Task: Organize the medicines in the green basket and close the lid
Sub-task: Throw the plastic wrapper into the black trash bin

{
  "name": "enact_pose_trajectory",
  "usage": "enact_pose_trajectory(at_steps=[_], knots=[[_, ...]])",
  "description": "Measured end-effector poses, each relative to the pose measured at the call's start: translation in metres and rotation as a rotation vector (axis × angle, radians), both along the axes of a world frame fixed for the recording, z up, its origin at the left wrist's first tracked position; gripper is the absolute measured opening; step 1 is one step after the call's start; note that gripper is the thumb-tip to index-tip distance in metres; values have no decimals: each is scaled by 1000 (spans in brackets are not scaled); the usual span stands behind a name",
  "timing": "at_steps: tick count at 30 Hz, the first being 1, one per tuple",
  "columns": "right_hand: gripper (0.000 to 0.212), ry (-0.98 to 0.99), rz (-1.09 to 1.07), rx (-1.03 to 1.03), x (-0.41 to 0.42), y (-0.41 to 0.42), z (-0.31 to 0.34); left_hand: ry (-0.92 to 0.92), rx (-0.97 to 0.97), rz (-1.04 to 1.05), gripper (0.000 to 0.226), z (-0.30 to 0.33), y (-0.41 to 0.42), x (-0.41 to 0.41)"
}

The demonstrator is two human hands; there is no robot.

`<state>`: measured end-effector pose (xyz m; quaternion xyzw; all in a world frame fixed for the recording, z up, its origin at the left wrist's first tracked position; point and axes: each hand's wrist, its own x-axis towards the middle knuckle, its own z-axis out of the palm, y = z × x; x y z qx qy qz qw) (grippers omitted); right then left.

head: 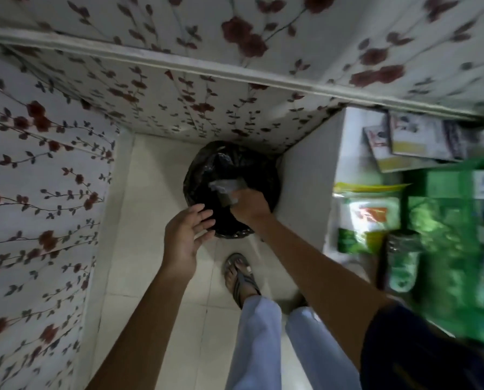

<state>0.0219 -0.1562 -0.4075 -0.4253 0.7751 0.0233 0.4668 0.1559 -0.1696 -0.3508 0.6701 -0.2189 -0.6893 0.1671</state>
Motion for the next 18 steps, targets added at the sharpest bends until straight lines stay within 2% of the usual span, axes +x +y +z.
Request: enact_pose_trajectory(at_steps=[4,7,12,14,18], knots=[[31,-145,-214,-206,-13,27,93,46,-86,-45,19,53,12,-24],[24,-312,-454,-423,-40,75,162,59,-139,-143,19,91,38,-48],[19,-557,-806,-576,-109,163,248,16,-251,-372,20,124,98,-89],[23,-556,-946,-643,-140,194,268,-22,-293,-460,18,132,124,-107],[27,-399,-1136,-713,-203,251,287,-142,-454,-603,15,139,164,-143]])
